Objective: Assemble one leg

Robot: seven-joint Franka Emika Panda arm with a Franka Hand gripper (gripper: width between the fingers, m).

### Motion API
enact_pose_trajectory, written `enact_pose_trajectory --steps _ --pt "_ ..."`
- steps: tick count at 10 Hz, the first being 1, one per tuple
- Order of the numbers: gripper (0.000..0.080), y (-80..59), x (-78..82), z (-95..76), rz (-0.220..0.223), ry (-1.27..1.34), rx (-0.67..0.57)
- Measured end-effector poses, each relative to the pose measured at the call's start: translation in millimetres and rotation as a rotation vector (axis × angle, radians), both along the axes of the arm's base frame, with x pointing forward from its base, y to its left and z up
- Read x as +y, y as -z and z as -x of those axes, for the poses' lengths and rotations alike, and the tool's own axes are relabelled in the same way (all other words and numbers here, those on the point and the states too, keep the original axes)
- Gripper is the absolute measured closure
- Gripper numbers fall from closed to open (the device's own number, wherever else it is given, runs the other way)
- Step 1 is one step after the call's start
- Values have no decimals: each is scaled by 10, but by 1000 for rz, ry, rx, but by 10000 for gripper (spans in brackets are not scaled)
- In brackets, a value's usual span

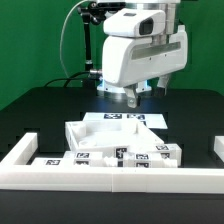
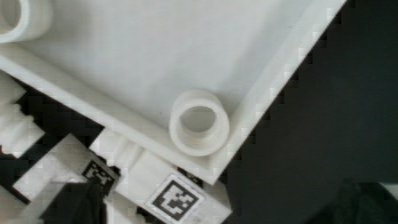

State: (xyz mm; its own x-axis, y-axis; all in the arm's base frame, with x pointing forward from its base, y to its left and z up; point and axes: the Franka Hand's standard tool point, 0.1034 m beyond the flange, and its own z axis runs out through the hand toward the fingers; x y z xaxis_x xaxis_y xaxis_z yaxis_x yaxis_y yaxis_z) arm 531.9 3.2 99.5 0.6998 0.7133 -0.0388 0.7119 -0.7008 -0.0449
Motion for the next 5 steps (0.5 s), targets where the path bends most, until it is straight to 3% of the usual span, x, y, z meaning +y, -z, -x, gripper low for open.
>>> enact_pose_trajectory --steps 1,3,5 --pt "149 25 -31 57 6 105 -6" --pt "149 225 -14 234 16 286 17" --pt "149 429 8 259 6 319 27"
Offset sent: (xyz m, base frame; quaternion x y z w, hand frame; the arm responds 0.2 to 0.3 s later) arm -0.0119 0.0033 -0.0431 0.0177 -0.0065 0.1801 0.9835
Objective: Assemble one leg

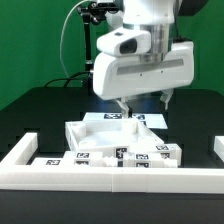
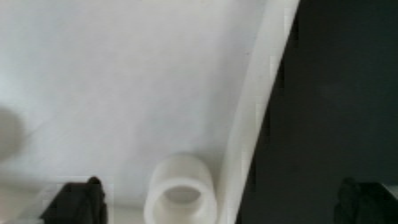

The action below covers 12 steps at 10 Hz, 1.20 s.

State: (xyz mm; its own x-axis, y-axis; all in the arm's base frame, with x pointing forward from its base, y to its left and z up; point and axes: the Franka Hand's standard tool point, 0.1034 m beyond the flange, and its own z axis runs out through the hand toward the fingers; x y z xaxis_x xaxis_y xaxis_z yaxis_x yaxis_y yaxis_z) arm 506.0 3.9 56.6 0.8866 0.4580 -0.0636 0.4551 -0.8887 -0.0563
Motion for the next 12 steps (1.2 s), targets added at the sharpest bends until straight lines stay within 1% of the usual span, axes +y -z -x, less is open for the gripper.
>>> enact_pose_trajectory --steps 2,3,4,5,6,7,9,10,11,12 --pt "149 -7 4 -2 0 -1 -1" --pt "149 37 12 -14 -1 11 -26" --pt "149 195 24 56 -6 24 -49" --pt "149 349 10 131 -13 45 -46" --pt "149 432 8 161 -17 80 -40" --pt "149 471 19 172 -19 86 -41" --pt "149 502 49 171 -20 81 -45" --pt "241 503 60 171 -21 77 -45" --pt "395 503 57 171 -21 76 -45" --pt "395 503 58 171 -21 76 -45"
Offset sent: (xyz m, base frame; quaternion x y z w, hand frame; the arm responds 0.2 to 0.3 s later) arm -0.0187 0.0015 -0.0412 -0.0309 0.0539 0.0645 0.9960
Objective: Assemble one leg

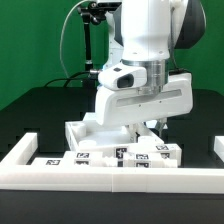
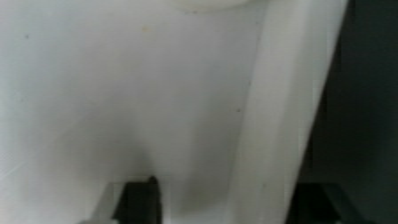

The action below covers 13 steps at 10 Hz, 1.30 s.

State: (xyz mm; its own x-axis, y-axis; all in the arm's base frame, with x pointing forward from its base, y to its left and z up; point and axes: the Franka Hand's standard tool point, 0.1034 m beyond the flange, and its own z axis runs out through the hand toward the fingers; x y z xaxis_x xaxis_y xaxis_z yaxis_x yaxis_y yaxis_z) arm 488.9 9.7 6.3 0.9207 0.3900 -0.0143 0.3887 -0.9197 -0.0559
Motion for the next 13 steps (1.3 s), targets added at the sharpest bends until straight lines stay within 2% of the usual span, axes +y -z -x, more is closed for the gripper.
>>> enact_pose_trajectory --steps 1,2,5,6,9,12,13 --pt "595 0 1 0 0 0 0" --pt "740 1 0 1 0 0 0" --pt "739 1 23 5 0 61 4" --pt "741 0 112 2 2 126 5" --pt "741 -6 588 -23 0 259 2" --pt "742 -8 988 -273 -17 283 -22" --pt "742 -6 1054 -364 -22 275 -33"
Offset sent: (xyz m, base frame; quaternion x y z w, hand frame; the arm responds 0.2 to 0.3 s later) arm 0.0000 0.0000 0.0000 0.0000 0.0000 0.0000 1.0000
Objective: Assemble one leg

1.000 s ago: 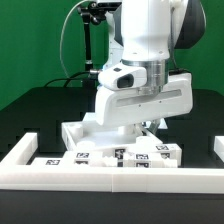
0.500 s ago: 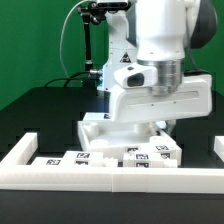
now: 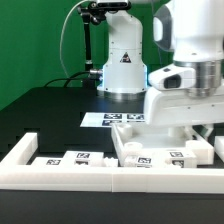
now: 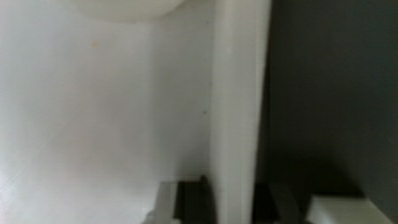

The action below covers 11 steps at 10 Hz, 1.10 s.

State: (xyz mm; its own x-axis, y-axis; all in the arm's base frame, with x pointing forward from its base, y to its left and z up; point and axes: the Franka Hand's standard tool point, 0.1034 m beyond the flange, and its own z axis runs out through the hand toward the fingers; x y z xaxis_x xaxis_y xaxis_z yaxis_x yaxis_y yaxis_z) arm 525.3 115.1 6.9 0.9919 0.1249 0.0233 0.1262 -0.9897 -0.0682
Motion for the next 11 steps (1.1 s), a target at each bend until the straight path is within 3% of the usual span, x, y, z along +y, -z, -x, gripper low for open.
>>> enact_pose_trajectory --steps 6,8,9,10,11 --pt "742 -1 51 -254 0 45 10" --pt "742 -2 49 -252 1 52 16" --pt "677 4 11 -253 4 57 17" --pt "677 7 -47 -256 10 63 17" --pt "463 -62 -105 -250 17 46 23"
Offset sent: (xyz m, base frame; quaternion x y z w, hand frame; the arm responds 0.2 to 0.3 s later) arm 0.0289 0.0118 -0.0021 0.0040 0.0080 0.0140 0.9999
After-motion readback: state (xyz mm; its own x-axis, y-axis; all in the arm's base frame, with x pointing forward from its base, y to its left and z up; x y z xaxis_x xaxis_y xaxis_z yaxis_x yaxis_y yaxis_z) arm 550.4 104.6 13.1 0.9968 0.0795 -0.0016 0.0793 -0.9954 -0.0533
